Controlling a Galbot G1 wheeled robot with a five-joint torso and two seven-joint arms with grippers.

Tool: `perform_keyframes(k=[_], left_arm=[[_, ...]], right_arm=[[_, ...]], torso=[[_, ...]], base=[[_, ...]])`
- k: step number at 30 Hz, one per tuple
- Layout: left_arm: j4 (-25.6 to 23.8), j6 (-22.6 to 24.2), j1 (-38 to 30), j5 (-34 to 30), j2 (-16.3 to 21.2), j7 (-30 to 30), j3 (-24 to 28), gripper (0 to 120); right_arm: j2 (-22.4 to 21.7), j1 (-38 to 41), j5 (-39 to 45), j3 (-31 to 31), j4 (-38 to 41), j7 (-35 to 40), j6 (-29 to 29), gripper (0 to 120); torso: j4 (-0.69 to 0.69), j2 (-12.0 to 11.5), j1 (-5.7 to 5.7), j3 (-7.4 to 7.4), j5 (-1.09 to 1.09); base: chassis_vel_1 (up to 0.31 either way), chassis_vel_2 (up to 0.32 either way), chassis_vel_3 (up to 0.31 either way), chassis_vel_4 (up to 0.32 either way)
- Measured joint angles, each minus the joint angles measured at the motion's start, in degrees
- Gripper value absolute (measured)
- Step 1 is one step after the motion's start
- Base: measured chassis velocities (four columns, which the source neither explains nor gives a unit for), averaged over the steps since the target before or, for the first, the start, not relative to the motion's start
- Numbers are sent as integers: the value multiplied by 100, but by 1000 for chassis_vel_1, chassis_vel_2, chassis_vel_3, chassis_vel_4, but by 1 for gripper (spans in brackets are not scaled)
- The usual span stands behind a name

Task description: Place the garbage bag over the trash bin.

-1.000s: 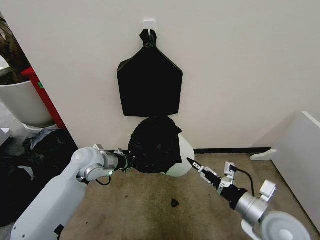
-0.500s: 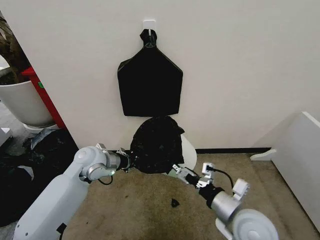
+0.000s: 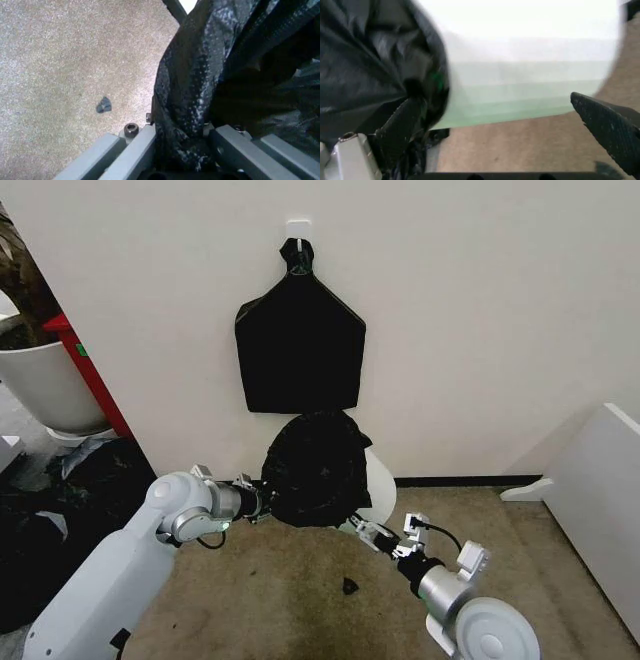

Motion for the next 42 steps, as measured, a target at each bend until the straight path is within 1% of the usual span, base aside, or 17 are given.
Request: perform_keyframes(k=[6,13,16,19,20,21,23,25,27,28,30,32,34,36,37,40,42], left_arm=[[-6,-1,9,1,15,10,-1,0],[-6,-1,6,27,-3,39,4,0],[-21,134,21,168,18,324,26,0],[-73,512,232,717,143,1186,42,0],[-73,512,232,717,143,1186,42,0],[-94,677,331,972,186,1514,42,0],[-131,878,526,1688,257,2136,62,0],[-133,947,745,2433,329,2800,93,0],[-108,939,1044,3547,424,3858,116,0],[-108,939,1044,3547,424,3858,116,0],[20,715,1287,4736,511,5035,131,0],[124,469,1400,5501,542,5816,143,0],[200,191,1446,5890,561,6291,156,0],[209,145,1447,5945,563,6371,158,0],[234,-15,1447,6051,567,6590,167,0],[253,-179,1444,6197,578,6828,176,0],[228,-267,1446,6231,606,6954,176,0]], right_arm=[[-14,-131,3,179,-114,-189,13,100],[13,-480,-62,-5,632,-214,15,100],[13,-688,-225,-265,1152,-172,36,100],[-51,-825,-235,-266,1599,-11,56,100],[-51,-825,-235,-266,1599,-11,56,100],[-93,-834,-80,-111,1750,92,47,100],[-185,-740,588,422,1860,345,-114,100],[-342,-473,1627,1169,1879,735,-392,100],[-662,-37,2987,2178,1884,1297,-577,100],[-662,-37,2987,2178,1884,1297,-577,100],[-1039,299,3913,2867,1886,1569,-731,100],[-1332,503,4296,3149,1874,1602,-986,100],[-1551,602,4455,3199,1762,1485,-1327,100],[-1588,627,4460,3169,1739,1455,-1435,100],[-1634,676,4456,3011,1707,1404,-1685,100],[-1646,770,4122,2459,1640,1304,-1923,100],[-1683,882,3572,1946,1589,1160,-2022,100]], torso=[[0,0,0,0,0],[0,0,0,0,0],[-1,0,0,0,0],[-1,0,0,0,0],[-1,0,0,0,0],[-1,0,0,0,0],[-2,0,0,-1,-1],[0,0,0,0,1],[1,1,0,0,1],[1,1,0,0,1],[2,0,0,0,1],[2,0,0,0,1],[1,0,0,0,0],[1,0,0,0,1],[-1,0,0,0,2],[-1,0,0,0,1],[1,0,0,0,1]], base=[[0,0,0,0],[0,0,0,0],[0,0,0,0],[0,0,0,0],[0,0,0,0],[0,0,0,0],[0,0,0,0],[0,0,0,0],[0,0,0,0],[0,0,0,0],[0,0,0,0],[0,0,0,0],[0,0,0,0],[0,0,0,0],[0,0,0,0],[0,0,0,0],[0,0,0,0]])
